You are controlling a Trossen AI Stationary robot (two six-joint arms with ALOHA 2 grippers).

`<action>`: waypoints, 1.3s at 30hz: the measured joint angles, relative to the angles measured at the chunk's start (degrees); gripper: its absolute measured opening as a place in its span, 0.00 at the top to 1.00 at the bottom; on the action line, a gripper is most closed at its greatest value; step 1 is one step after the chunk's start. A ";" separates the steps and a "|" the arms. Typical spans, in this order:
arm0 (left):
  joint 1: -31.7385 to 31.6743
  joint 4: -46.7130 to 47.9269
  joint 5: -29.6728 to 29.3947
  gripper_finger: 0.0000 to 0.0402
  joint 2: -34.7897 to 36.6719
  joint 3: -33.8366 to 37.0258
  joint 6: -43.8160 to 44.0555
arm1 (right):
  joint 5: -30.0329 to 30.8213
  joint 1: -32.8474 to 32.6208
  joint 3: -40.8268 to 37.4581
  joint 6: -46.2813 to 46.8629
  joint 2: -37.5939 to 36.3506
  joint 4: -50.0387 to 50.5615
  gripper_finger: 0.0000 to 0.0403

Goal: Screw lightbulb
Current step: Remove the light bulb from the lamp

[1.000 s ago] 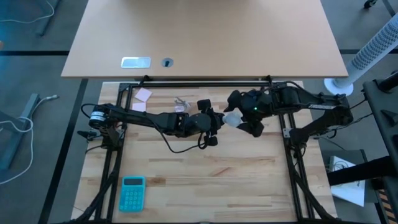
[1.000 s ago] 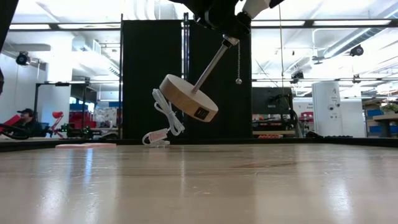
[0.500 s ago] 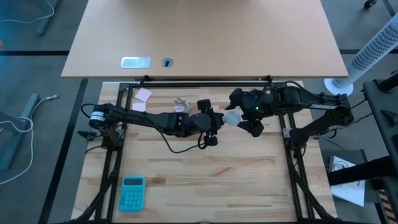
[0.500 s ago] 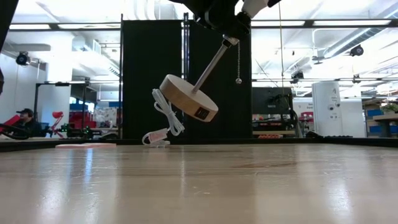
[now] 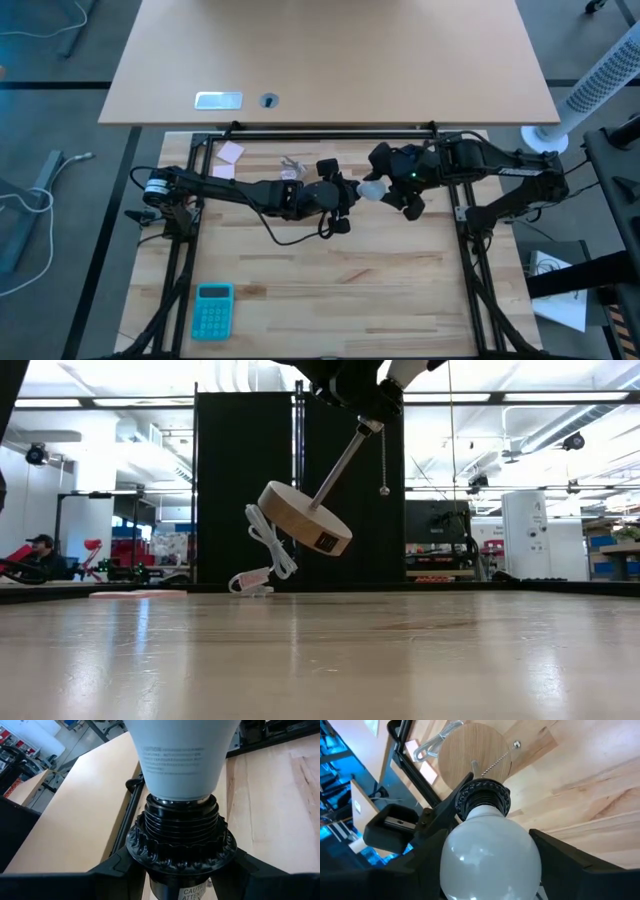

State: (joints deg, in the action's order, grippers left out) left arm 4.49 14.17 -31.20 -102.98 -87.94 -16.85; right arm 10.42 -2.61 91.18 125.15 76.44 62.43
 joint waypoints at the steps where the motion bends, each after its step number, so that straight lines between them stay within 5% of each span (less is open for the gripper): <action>1: 0.00 0.00 0.00 0.59 0.00 0.00 0.32 | 0.02 0.00 0.00 -0.85 0.00 -0.02 0.36; 15: -0.11 -0.02 2.00 0.59 0.00 0.00 2.71 | -1.47 0.04 0.00 -23.87 0.02 0.79 0.37; 30: -0.26 -0.20 3.02 0.59 0.00 0.00 2.62 | -3.23 3.13 0.28 -69.65 0.17 -0.27 0.38; 39: -1.04 -1.42 12.84 0.59 0.00 0.02 7.22 | -7.56 3.15 0.59 -97.98 0.20 -1.19 0.38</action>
State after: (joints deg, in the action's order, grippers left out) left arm 3.45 12.75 -18.36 -102.98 -87.92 -9.63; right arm 2.86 0.54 91.76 27.16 76.64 61.24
